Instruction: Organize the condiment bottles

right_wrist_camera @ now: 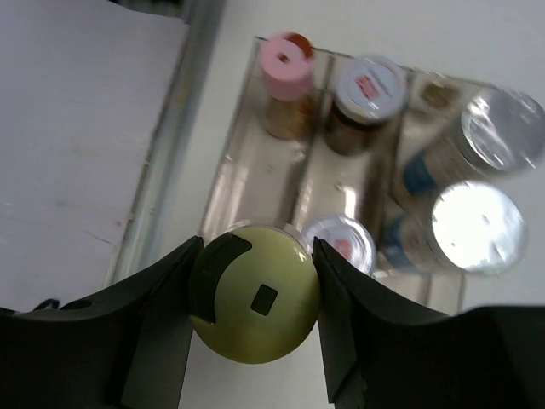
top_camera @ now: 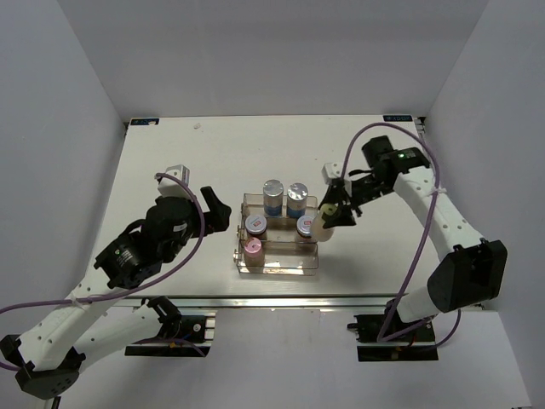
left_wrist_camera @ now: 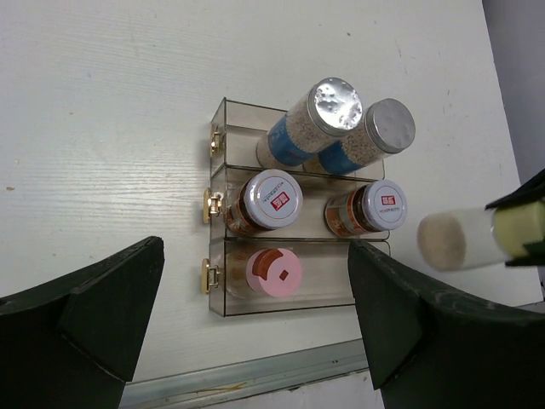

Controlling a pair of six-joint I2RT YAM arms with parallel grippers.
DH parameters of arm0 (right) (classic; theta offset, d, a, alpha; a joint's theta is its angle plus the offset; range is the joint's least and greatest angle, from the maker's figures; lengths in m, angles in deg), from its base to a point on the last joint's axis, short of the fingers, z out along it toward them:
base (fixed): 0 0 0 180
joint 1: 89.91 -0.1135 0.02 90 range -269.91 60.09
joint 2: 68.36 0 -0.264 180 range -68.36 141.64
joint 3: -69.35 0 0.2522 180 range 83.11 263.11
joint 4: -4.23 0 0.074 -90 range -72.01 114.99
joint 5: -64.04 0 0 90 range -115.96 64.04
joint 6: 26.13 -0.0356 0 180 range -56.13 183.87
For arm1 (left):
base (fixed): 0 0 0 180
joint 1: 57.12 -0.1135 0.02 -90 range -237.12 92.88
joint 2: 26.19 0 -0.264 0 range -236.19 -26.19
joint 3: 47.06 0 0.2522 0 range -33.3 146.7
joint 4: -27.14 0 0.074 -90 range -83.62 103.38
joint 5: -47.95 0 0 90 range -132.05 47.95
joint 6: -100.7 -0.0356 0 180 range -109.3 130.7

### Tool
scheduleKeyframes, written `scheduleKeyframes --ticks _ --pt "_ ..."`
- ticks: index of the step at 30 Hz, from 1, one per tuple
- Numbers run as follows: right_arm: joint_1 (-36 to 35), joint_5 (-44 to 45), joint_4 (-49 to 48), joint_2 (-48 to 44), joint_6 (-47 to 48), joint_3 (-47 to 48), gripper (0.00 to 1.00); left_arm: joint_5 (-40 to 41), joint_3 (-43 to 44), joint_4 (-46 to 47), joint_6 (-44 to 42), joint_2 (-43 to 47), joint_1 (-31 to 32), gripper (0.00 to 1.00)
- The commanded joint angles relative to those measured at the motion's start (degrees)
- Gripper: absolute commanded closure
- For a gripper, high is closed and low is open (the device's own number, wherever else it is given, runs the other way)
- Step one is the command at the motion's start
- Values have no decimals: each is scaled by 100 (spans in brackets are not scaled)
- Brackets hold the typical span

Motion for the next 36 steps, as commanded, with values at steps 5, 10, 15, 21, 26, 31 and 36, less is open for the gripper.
scheduleKeyframes --ticks 5,10,15,21,26,31,36 --pt "-1819 96 -2515 -561 -2108 -907 100 50 -18 129 -29 101 17 2" --pt "-2156 651 -3890 -491 -3428 -1461 100 77 -80 76 103 294 17 2" --pt "-2174 1143 -4912 -342 -3798 -1831 100 85 -141 41 191 391 17 2" --pt "-2174 1152 -5140 36 -3939 -1857 93 68 -177 138 173 321 8 2" --pt "-2174 1012 -5141 46 -3957 -1954 94 77 -185 155 156 268 17 2" --pt "-2174 477 -4887 -69 -3475 -2068 96 77 -238 182 156 268 17 2" --pt "-2183 27 -4472 -8 -3008 -2147 96 68 -247 217 156 233 17 2"
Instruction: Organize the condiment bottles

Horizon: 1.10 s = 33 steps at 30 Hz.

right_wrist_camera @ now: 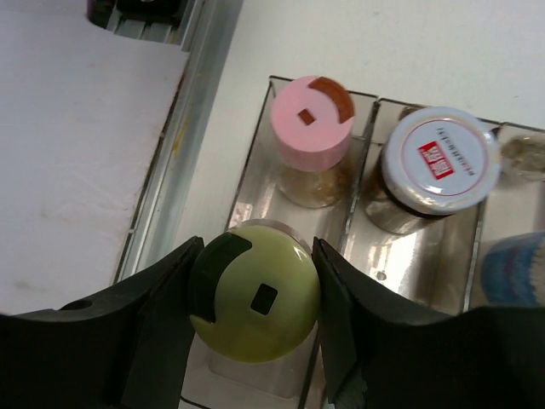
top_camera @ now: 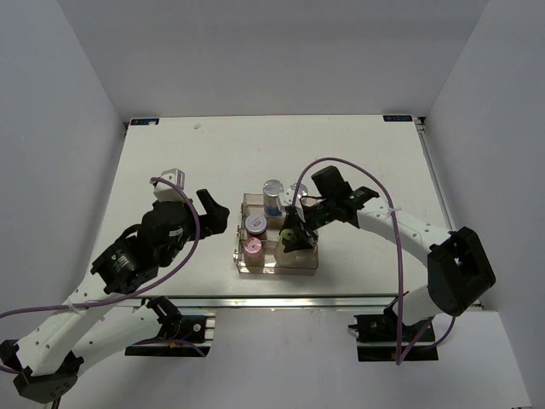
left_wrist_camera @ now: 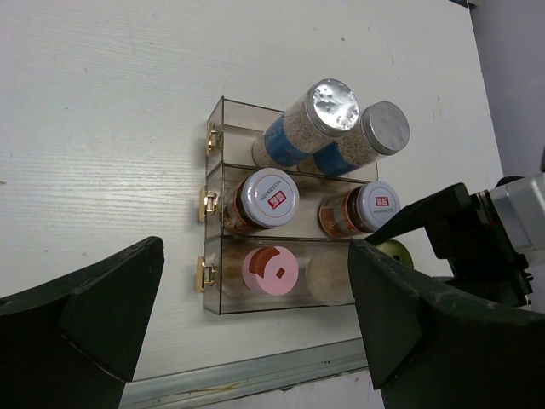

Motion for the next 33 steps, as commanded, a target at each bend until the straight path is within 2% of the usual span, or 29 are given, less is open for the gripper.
scheduleKeyframes --ticks 1,5,11,18,20,21,22,24,27,30,33 --pt "7 -443 162 -49 348 -95 96 64 -46 143 -2 -19 17 2" --pt "-2 75 -277 -22 120 -315 93 72 -55 142 7 -10 17 2" --pt "7 638 -691 118 -144 -394 82 81 -63 134 16 -1 17 2" --pt "-1 762 -736 206 -110 -438 38 72 -90 169 16 -18 8 2" --pt "-2 753 -666 180 -110 -403 36 72 -107 186 16 -27 17 2" --pt "-2 727 -613 119 -75 -377 29 72 -107 195 16 -27 17 2" --pt "-2 709 -465 83 -48 -351 27 72 -107 221 7 -27 8 2" --pt "-1 665 -332 -39 -4 -280 11 72 -99 230 -2 -45 17 2" --pt "7 674 -121 -293 14 -175 11 72 -81 231 -19 -62 17 2" --pt "51 700 -68 -724 -442 114 11 64 -20 248 -37 -80 17 2" --pt "148 980 -531 -1215 -1626 326 11 37 -2 344 -63 -63 17 2"
